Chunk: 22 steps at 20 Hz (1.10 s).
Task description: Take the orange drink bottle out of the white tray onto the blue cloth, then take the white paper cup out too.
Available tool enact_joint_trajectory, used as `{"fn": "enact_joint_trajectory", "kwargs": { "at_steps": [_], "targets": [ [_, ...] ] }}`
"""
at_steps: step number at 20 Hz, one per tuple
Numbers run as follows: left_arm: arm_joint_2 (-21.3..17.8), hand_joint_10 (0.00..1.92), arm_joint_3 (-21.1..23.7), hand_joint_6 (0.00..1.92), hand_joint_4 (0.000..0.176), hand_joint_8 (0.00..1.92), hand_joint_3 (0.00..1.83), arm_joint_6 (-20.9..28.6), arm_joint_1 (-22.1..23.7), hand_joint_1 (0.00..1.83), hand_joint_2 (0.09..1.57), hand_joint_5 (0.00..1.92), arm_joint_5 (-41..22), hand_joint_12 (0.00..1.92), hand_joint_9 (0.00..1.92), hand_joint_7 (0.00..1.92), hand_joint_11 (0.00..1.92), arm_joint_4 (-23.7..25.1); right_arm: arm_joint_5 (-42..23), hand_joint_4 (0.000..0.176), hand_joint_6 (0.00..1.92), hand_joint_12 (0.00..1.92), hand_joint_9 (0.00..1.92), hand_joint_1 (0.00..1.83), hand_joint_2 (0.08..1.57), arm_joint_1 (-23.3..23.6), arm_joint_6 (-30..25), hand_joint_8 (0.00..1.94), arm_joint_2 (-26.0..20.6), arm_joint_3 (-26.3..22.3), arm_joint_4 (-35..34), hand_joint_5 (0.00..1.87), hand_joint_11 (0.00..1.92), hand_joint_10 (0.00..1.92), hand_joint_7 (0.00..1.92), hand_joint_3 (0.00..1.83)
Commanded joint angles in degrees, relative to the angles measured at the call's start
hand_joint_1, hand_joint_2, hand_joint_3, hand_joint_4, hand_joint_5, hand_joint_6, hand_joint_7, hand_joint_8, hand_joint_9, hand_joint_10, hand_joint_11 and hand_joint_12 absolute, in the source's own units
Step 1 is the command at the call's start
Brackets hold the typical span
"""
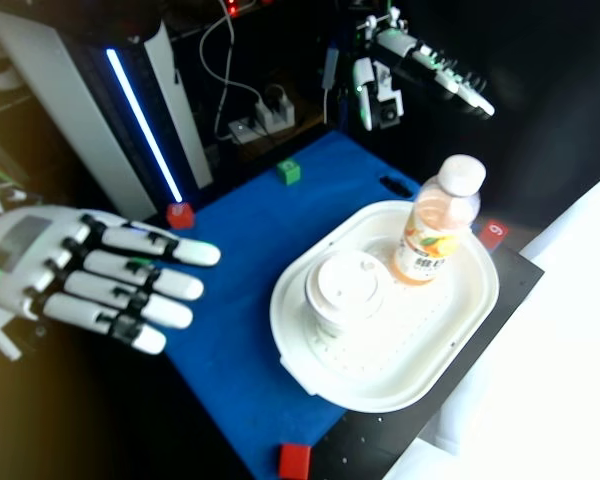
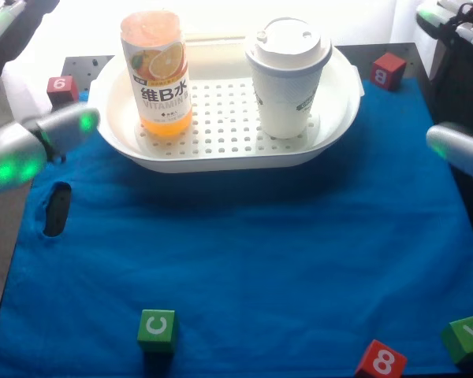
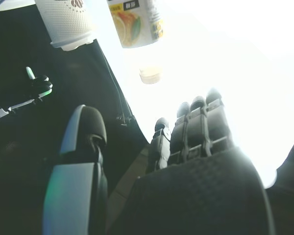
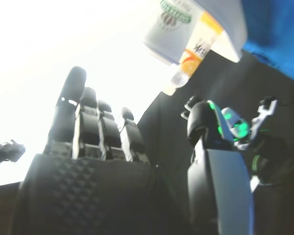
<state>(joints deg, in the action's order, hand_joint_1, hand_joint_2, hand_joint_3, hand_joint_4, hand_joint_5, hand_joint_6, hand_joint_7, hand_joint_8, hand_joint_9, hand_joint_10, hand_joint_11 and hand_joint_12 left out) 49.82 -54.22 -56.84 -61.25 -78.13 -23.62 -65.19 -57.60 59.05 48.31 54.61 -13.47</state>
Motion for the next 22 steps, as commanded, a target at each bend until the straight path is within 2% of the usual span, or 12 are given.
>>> {"fn": "enact_joint_trajectory", "kwargs": {
  "at_steps": [1, 5, 7, 8, 10, 14, 15, 16, 17, 18, 20, 22],
  "targets": [
    [-0.3, 0.0, -0.1, 0.0, 0.054, 0.0, 0.0, 0.2, 0.1, 0.35, 1.33, 0.02, -7.1, 0.31, 0.0, 0.0, 0.0, 0.1, -7.0, 0.0, 0.0, 0.0, 0.0, 0.19, 1.35, 0.8, 0.2, 0.0, -0.3, 0.0, 0.2, 0.0, 0.0, 0.0, 0.0, 0.03],
    [1.3, 0.0, -2.5, 0.0, 0.043, 0.0, 0.0, 1.7, 0.1, 0.41, 1.32, 0.03, -5.1, 0.39, 0.0, 0.0, 0.0, -2.0, -7.0, 0.0, 0.0, 0.0, 0.0, 0.16, 1.37, 0.8, 0.5, 0.0, -0.3, 0.0, 0.3, 0.0, 0.0, 0.0, 0.0, 0.03],
    [3.2, 0.01, -4.7, 0.0, 0.034, 0.0, 0.0, 4.6, 0.2, 0.49, 1.29, 0.03, -4.4, 0.67, 0.06, 0.01, 0.0, -3.6, -6.8, 0.0, 0.0, 0.0, 0.0, 0.13, 1.38, 0.7, 0.5, 0.0, 0.2, 0.0, 0.2, 0.0, 0.0, 0.0, 0.0, 0.02],
    [4.0, 0.02, -5.7, 0.0, 0.085, 0.0, 0.0, 5.0, 0.6, 0.5, 1.25, 0.0, -3.3, 0.86, 0.09, 0.01, 0.0, -4.6, -6.7, 0.0, 0.0, 0.0, 0.0, 0.11, 1.38, 0.7, 0.5, 0.0, 0.4, 0.0, 0.2, 0.0, 0.0, 0.0, 0.0, 0.02],
    [5.7, 0.0, -8.5, 0.0, 0.14, 0.0, 0.0, 5.5, 3.2, 0.5, 1.17, 0.0, 1.0, 0.88, 0.01, 0.0, 0.0, -5.4, -6.6, 0.0, 0.0, 0.0, 0.0, 0.08, 1.37, 0.7, 0.5, 0.0, 0.8, 0.2, 0.1, 0.0, 0.0, 0.0, 0.0, 0.01],
    [11.4, 0.0, -17.1, 0.0, 0.119, 0.0, 0.0, 9.9, 10.2, 0.54, 1.11, 0.0, 12.1, 1.09, 0.02, 0.0, 0.0, -5.3, -6.6, 0.0, 0.0, 0.0, 0.0, 0.05, 1.35, 0.6, 0.4, 0.0, 1.4, 0.1, -0.2, 0.0, 0.0, 0.0, 0.0, 0.0],
    [12.3, 0.0, -18.4, 0.0, 0.149, 0.0, 0.0, 9.9, 11.6, 0.57, 1.08, 0.0, 14.0, 0.96, 0.0, 0.0, 0.0, -5.2, -6.6, 0.0, 0.0, 0.0, 0.0, 0.05, 1.35, 0.5, 0.4, 0.0, 1.4, 0.0, -0.2, 0.0, 0.0, 0.0, 0.0, 0.0],
    [13.2, 0.0, -19.6, 0.0, 0.157, 0.0, 0.0, 9.9, 12.9, 0.59, 1.04, 0.0, 15.9, 0.64, 0.0, 0.0, 0.0, -5.1, -6.6, 0.0, 0.0, 0.0, 0.0, 0.1, 1.35, 0.5, 0.4, 0.0, 1.4, 0.0, -0.2, 0.0, 0.0, 0.0, 0.0, 0.0],
    [14.1, 0.0, -20.7, 0.0, 0.141, 0.0, 0.0, 9.9, 14.1, 0.57, 1.02, 0.0, 17.4, 0.2, 0.0, 0.0, 0.0, -4.9, -6.6, 0.0, 0.0, 0.0, 0.0, 0.16, 1.35, 0.5, 0.4, 0.0, 1.5, -0.1, -0.2, 0.0, 0.0, 0.0, 0.0, 0.0],
    [14.9, 0.0, -21.8, 0.0, 0.16, 0.0, 0.0, 10.1, 15.2, 0.55, 0.99, 0.0, 18.8, 0.04, 0.0, 0.0, 0.0, -4.6, -6.6, 0.0, 0.0, 0.0, 0.0, 0.17, 1.35, 0.5, 0.4, 0.0, 1.5, -0.1, -0.2, 0.0, 0.0, 0.0, 0.0, 0.0],
    [16.5, 0.0, -23.5, 0.0, 0.175, 0.0, 0.0, 10.1, 17.4, 0.51, 0.88, 0.0, 21.4, 0.21, 0.0, 0.0, 0.0, -4.0, -6.6, 0.0, 0.0, 0.0, 0.0, 0.16, 1.35, 0.3, 0.4, 0.0, 1.6, -0.1, -0.3, 0.0, 0.0, 0.0, 0.0, 0.0],
    [18.5, 0.0, -25.9, 0.0, 0.176, 0.0, 0.01, 10.2, 19.3, 0.57, 0.9, 0.0, 24.8, 0.03, 0.0, 0.0, 0.0, -3.9, -6.6, 0.0, 0.0, 0.0, 0.0, 0.21, 1.32, 0.1, 0.4, 0.0, 1.6, -0.3, -0.4, 0.0, 0.0, 0.0, 0.0, 0.0]
  ]
}}
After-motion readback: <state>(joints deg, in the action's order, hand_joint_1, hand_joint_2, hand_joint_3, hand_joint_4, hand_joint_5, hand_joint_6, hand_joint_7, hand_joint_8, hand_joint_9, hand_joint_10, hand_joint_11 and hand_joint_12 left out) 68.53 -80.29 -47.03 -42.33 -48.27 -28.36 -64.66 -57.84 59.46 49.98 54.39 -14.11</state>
